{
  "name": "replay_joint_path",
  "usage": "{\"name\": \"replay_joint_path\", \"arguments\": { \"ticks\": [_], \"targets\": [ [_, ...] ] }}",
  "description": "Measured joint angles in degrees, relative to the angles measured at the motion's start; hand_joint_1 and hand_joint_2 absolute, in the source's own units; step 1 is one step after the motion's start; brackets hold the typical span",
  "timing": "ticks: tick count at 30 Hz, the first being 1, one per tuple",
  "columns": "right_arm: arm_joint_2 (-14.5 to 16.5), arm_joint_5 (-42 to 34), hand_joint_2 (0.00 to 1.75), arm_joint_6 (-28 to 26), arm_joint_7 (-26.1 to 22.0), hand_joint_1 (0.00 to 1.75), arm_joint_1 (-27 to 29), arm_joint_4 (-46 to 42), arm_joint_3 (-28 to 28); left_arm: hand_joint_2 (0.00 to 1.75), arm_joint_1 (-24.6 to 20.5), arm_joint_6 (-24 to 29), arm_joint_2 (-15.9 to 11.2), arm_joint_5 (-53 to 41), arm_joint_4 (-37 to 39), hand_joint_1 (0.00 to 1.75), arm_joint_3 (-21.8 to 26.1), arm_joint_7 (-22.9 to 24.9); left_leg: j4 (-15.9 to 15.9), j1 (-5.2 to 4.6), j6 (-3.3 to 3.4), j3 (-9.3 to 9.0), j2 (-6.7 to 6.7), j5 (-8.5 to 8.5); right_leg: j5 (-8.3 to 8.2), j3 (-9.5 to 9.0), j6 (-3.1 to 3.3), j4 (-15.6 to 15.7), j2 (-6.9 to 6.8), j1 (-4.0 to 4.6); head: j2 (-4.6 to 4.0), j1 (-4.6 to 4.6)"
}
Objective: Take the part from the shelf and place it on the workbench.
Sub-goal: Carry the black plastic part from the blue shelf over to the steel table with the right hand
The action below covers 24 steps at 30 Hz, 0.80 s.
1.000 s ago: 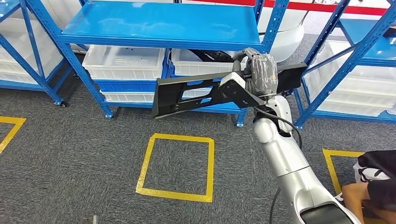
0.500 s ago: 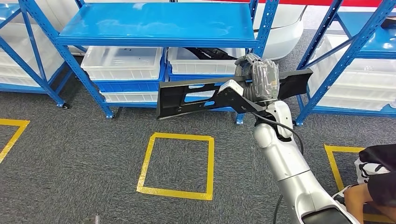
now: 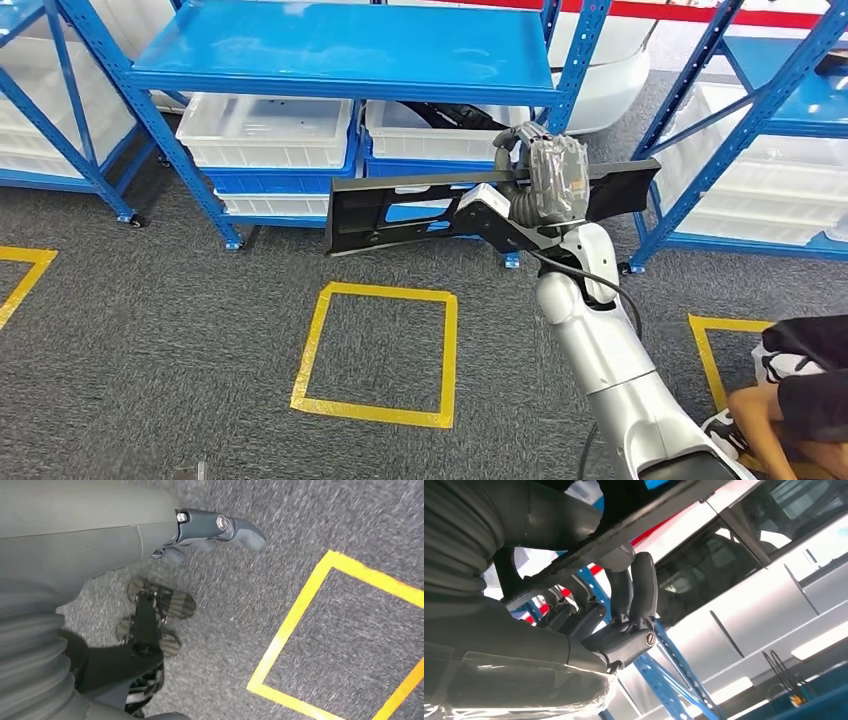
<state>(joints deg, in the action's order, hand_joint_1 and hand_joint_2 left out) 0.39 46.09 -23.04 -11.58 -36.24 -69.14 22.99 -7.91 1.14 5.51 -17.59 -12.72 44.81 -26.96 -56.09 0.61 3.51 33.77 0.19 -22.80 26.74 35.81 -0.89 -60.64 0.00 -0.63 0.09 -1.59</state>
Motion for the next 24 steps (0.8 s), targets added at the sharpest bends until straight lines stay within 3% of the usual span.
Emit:
{"name": "replay_joint_path", "arguments": {
  "ticks": [2,3,4,5,7,9,12,14,17,19,20,22,24],
  "targets": [
    [-0.1,0.0,1.75,-0.2,-0.1,1.75,0.2,0.1,0.0,1.75,-0.1,0.0,0.0,0.0,0.0,0.00,0.0,0.0,0.2,-0.11,0.34,0.22,-0.07,0.26,3.38,3.84,0.38,-8.0,0.03,-0.17,0.00,0.09],
    [-0.1,0.0,1.75,-0.2,-0.1,1.75,0.4,0.2,-0.1,1.75,-0.1,0.0,0.0,0.0,0.0,0.00,0.0,0.0,0.2,-0.12,0.31,0.35,-0.17,0.29,4.31,5.36,0.23,-11.2,0.02,-0.31,0.00,0.09],
    [-0.1,0.0,1.75,-0.2,-0.1,1.75,0.5,0.3,-0.1,1.75,0.0,0.0,0.0,0.0,0.0,0.00,0.0,0.0,0.2,-0.12,0.26,0.44,-0.28,0.33,4.39,5.93,-0.15,-12.3,0.02,-0.46,0.00,0.09],
    [-0.1,0.0,1.75,-0.2,-0.1,1.75,0.6,0.4,-0.1,1.75,0.0,0.0,0.0,0.0,0.0,0.00,0.0,0.1,0.1,-0.12,0.19,0.50,-0.40,0.37,3.61,5.31,-0.66,-11.2,0.01,-0.61,0.00,0.10],
    [-0.2,0.1,1.75,-0.2,-0.1,1.75,0.7,0.5,-0.2,1.75,0.0,0.0,0.1,0.0,0.0,0.00,0.0,0.1,-0.3,-0.14,-0.18,0.66,-0.63,0.25,0.68,1.29,-1.61,-3.4,-0.01,-0.98,0.00,0.14],
    [-0.1,0.2,1.75,-0.2,-0.1,1.75,0.7,0.5,-0.3,1.75,-0.1,0.0,0.1,0.0,0.0,0.00,0.0,0.2,-1.3,-0.40,-0.90,1.20,-0.75,-0.14,-1.19,-1.88,-1.66,2.6,0.10,-1.14,0.00,0.03],
    [0.2,0.5,1.75,-0.3,-0.1,1.75,0.9,0.5,-0.3,1.75,-0.1,0.1,0.0,0.0,0.0,0.00,0.0,0.2,-1.9,-0.19,-1.86,1.84,-0.75,-0.27,-1.59,-2.17,-0.77,3.5,0.21,-1.10,0.00,-0.17],
    [0.4,0.8,1.75,-0.3,-0.1,1.75,1.0,0.5,-0.4,1.75,0.0,0.2,-0.1,0.0,0.0,0.00,0.0,0.2,-3.5,0.20,-2.48,2.58,-0.64,-1.42,-1.86,-2.16,-0.10,3.5,0.22,-1.40,0.00,-0.30],
    [1.1,1.3,1.75,-0.3,0.0,1.75,1.0,0.5,-0.3,1.75,0.0,0.2,-0.2,0.1,0.0,0.00,0.1,0.3,-12.9,0.59,-3.38,6.78,-0.45,-6.53,-1.96,-2.17,0.60,3.6,0.15,-1.37,0.00,-0.57],
    [1.4,1.7,1.75,-0.3,0.1,1.75,1.2,0.5,-0.3,1.75,0.0,0.2,-0.2,0.2,0.0,0.00,0.1,0.3,-17.8,0.70,-3.62,9.14,-0.43,-7.93,-1.95,-2.15,0.61,3.5,0.08,-1.17,0.00,-0.57],
    [1.6,1.8,1.75,-0.3,0.2,1.75,1.3,0.5,-0.3,1.75,0.0,0.3,-0.2,0.2,0.0,0.00,0.2,0.2,-17.3,0.71,-3.55,8.91,-0.42,-7.09,-1.94,-2.17,0.61,3.5,0.06,-1.11,0.00,-0.57],
    [1.9,2.0,1.75,-0.3,0.3,1.75,1.4,0.4,-0.3,1.75,0.0,0.3,-0.3,0.2,0.0,0.00,0.3,0.2,-10.3,0.65,-3.01,5.40,-0.30,-3.40,-1.93,-2.30,0.59,3.5,0.07,-1.05,0.00,-0.57],
    [2.2,2.3,1.75,-0.2,0.4,1.75,1.3,0.3,-0.3,1.75,0.0,0.3,-0.4,0.3,0.0,0.00,0.4,0.0,-3.9,0.26,-2.34,2.07,-0.10,-1.20,-1.95,-2.24,0.49,3.6,0.06,-0.76,0.00,-0.52]
  ]
}}
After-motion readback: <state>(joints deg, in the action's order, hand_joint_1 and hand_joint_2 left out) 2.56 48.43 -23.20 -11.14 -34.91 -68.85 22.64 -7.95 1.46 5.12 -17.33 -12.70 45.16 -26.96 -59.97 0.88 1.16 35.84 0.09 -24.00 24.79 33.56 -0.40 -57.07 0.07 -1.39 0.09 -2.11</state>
